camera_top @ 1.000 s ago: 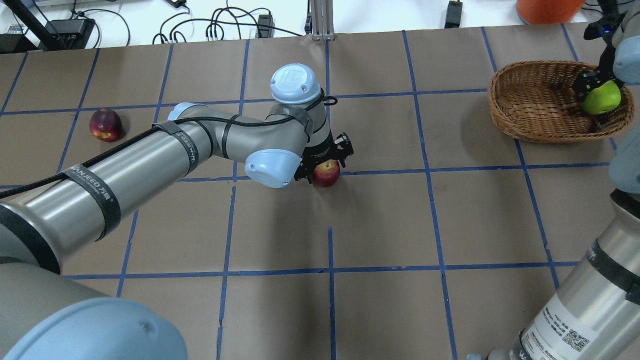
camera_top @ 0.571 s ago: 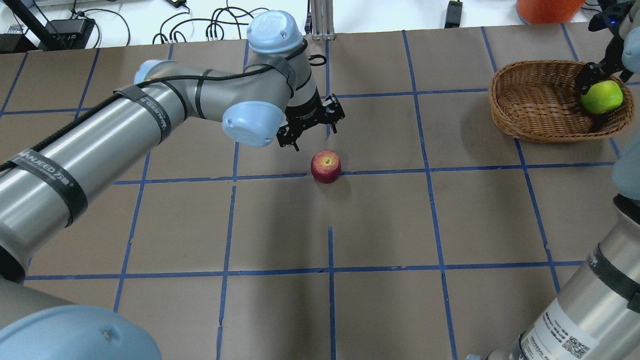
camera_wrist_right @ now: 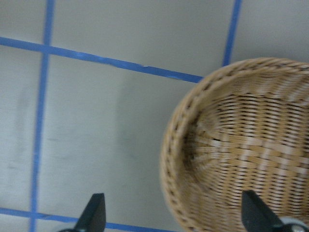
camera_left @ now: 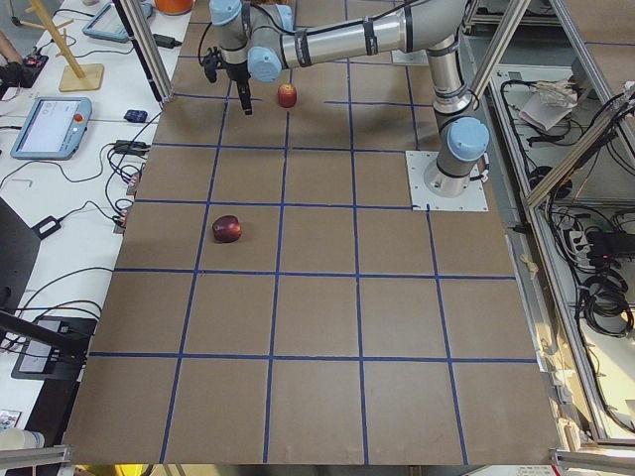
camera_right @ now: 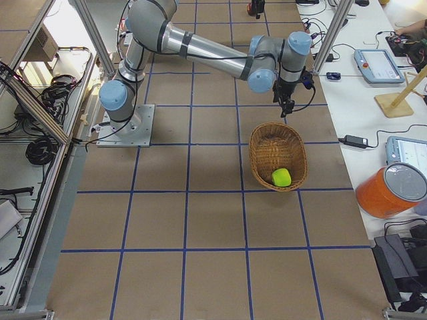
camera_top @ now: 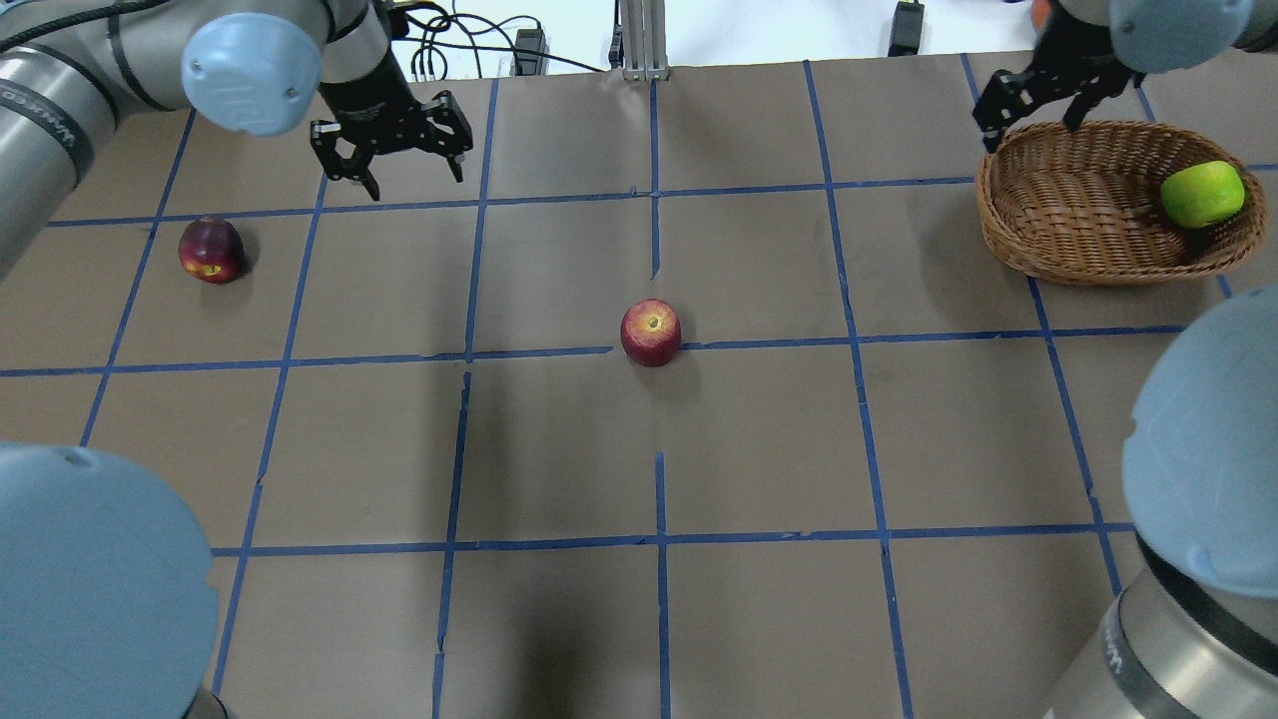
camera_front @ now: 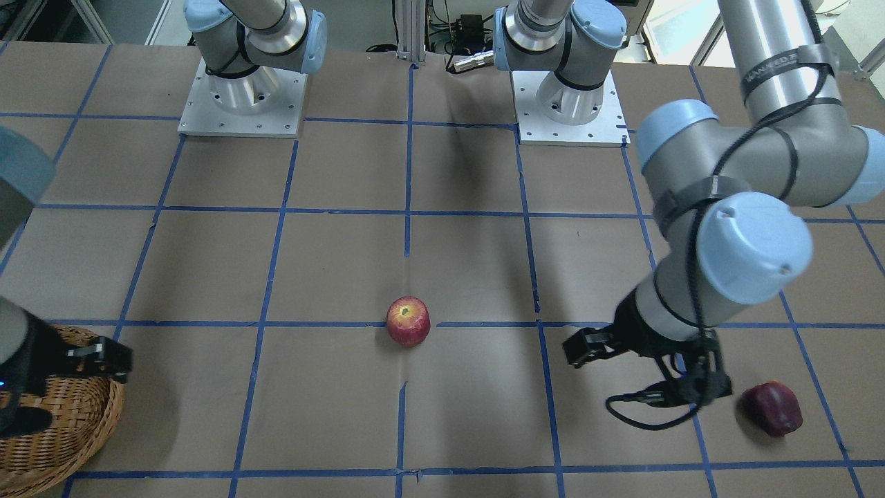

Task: Put all apples into basket
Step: 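Grasp the centered red apple with the right while the left grasps another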

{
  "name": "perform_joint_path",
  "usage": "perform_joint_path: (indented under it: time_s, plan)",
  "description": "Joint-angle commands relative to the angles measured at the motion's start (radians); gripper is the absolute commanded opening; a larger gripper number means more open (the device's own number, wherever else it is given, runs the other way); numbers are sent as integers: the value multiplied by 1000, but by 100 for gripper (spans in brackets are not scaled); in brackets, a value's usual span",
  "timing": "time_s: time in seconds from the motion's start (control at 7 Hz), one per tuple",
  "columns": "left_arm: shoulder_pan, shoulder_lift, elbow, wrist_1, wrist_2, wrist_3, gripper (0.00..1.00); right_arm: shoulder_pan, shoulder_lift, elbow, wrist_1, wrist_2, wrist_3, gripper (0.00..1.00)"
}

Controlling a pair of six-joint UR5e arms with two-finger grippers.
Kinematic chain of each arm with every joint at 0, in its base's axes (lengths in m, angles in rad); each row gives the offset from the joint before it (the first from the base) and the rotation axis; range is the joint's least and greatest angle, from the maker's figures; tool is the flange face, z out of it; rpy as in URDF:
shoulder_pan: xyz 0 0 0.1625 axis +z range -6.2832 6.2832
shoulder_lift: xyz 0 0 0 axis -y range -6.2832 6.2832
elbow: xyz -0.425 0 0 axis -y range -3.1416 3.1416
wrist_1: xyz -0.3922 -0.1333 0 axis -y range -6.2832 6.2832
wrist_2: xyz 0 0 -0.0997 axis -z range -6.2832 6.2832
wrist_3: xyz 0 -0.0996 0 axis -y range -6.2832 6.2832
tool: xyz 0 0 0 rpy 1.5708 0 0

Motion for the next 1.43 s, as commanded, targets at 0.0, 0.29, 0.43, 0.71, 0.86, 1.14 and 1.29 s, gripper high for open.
perform_joint_path:
  time_s: [0.0, 0.29, 0.43, 0.71, 0.86, 1.14, 1.29]
  plan:
    - [195, -45, 14, 5, 89, 314, 100, 170, -8, 28, 76, 155, 338, 100]
    - [302, -110, 10, 131, 97, 398, 100, 304, 4, 64, 46, 162, 505, 100]
    - [335, -141, 10, 169, 97, 399, 100, 342, 7, 86, 46, 180, 543, 100]
    - [350, -191, -4, 228, 97, 404, 100, 413, 33, 134, -21, 188, 671, 100]
    - [350, -214, -7, 256, 97, 414, 100, 438, 58, 135, -33, 223, 690, 100]
    - [350, -265, 7, 304, 95, 454, 96, 465, 118, 138, -83, 223, 726, 100]
    - [352, -279, 10, 312, 95, 468, 96, 467, 139, 138, -83, 223, 724, 100]
